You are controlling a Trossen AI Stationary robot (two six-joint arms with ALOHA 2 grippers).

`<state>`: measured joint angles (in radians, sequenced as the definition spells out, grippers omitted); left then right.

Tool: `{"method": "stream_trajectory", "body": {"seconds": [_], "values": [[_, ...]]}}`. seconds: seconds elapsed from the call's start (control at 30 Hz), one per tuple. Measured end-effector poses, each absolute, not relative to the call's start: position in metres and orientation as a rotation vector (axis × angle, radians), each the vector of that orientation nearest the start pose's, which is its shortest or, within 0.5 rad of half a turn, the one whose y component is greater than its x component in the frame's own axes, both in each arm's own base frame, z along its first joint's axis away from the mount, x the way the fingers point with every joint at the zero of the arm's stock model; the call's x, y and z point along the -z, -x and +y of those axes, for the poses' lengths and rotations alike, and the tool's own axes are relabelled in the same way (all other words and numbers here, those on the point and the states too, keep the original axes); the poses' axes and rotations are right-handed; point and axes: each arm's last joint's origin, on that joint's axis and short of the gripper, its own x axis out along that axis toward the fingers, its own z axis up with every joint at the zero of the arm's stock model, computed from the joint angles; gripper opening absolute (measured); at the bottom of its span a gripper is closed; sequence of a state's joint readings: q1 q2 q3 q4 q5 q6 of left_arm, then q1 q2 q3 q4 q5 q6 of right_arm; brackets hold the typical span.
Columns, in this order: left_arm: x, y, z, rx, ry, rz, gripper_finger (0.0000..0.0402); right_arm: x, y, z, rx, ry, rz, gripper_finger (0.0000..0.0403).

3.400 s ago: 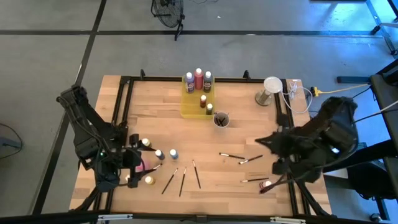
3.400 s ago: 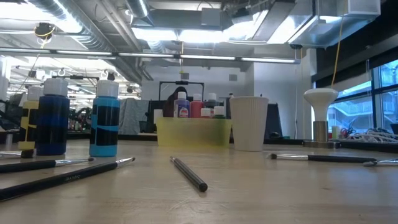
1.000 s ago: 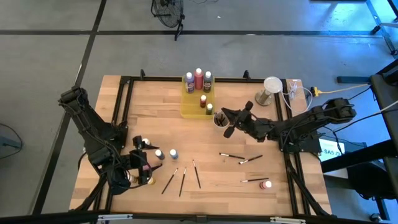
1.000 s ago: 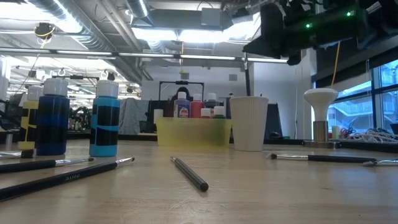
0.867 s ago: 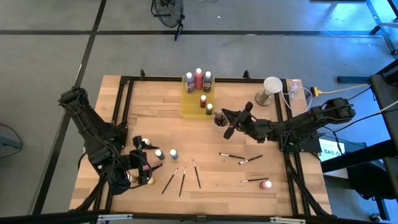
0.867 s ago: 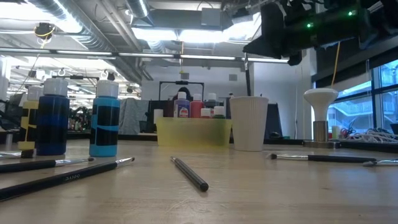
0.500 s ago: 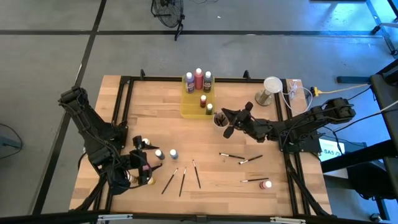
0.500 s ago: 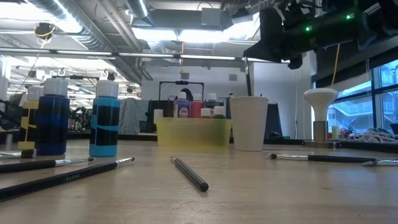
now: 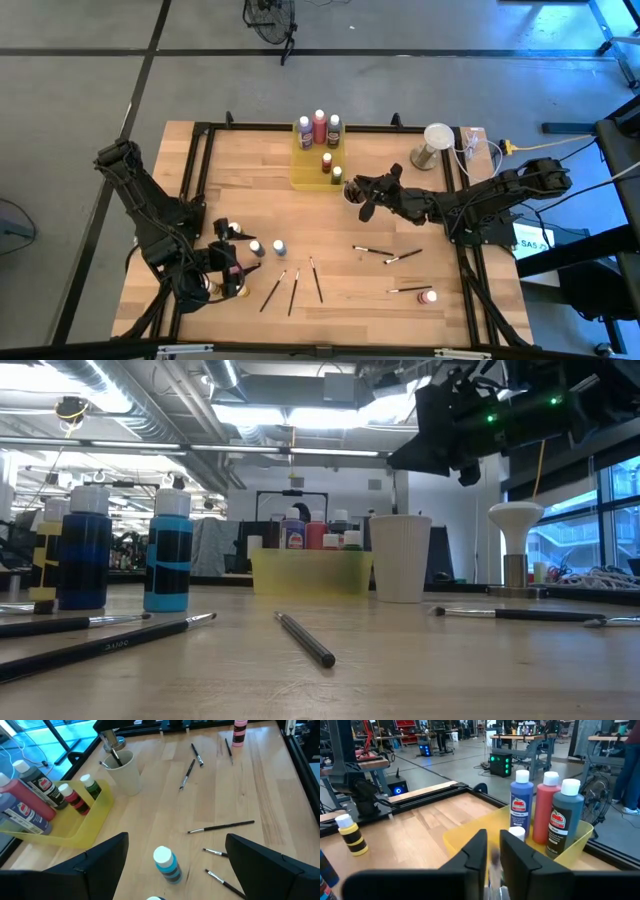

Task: Pick & Place Paint Supplies
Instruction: Put the black paintbrush into the white cup, then put the large light pink paint bottle into the yellow bin

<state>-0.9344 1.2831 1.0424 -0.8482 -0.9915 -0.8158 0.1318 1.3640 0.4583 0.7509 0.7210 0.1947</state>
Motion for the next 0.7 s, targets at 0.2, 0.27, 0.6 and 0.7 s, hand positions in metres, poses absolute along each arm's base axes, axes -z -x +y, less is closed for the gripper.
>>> {"method": "stream_trajectory", "body": {"seconds": [0.2,0.27,0.6,0.7], "values": [[-0.282,-0.16,-0.176,-0.275,-0.1,0.543,0.0331,-0.192,-0.253,0.014,0.6,-0.124,0.085,0.0113],[-0.282,-0.16,-0.176,-0.275,-0.097,0.542,0.0331,-0.193,-0.253,0.014,0.598,-0.124,0.075,0.0133],[-0.281,-0.174,-0.202,0.118,-0.008,0.683,0.0331,-0.206,-0.256,0.019,0.409,-0.113,-0.023,0.0178],[-0.29,-0.176,-0.225,0.463,-0.094,0.596,0.0331,-0.208,-0.257,0.021,0.331,-0.12,-0.037,0.0178]]}}
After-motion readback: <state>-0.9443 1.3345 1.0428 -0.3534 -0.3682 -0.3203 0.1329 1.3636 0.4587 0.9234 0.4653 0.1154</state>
